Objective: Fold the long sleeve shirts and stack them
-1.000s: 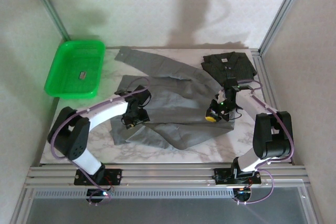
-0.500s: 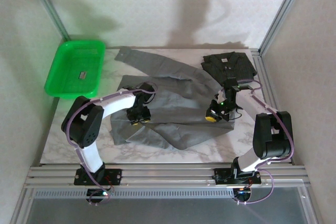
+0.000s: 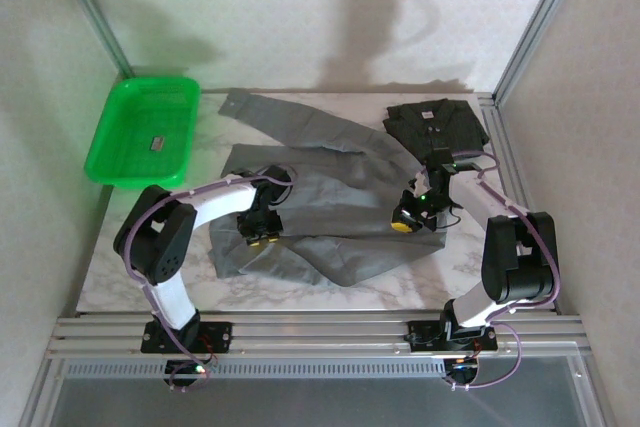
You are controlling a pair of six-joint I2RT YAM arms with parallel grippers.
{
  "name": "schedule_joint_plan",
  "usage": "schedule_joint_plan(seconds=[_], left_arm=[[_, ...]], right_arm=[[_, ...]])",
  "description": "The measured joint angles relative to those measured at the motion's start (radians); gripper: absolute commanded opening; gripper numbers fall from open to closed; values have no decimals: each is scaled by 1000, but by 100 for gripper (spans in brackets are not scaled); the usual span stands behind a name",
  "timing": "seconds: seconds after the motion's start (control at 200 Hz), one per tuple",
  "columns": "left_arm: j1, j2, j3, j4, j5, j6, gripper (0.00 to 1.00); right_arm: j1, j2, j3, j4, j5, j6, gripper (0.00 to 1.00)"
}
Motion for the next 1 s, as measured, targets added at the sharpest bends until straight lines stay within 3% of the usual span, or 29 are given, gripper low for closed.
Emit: schedule_joint_plan(seconds=[0.225, 0.31, 0.576, 0.876, 0.951, 1.001], left_arm=[[-3, -35, 0, -1, 0, -16, 2], [-7, -81, 0, -2, 0, -32, 0], [-53, -294, -69, -1, -1, -122, 0], [-263, -700, -394, -3, -70, -455, 0], [-335, -780, -434, -2, -96, -544, 16], [-387, -808, -446, 0, -117, -596, 21]], right_arm=[[0, 0, 0, 0, 0, 0, 10], [0, 1, 0, 0, 0, 0, 10], [0, 29, 3, 1, 0, 0, 10], [1, 39, 7, 6, 0, 1, 10], [1, 51, 7, 10, 0, 1, 10], [1, 61, 7, 12, 0, 2, 10]])
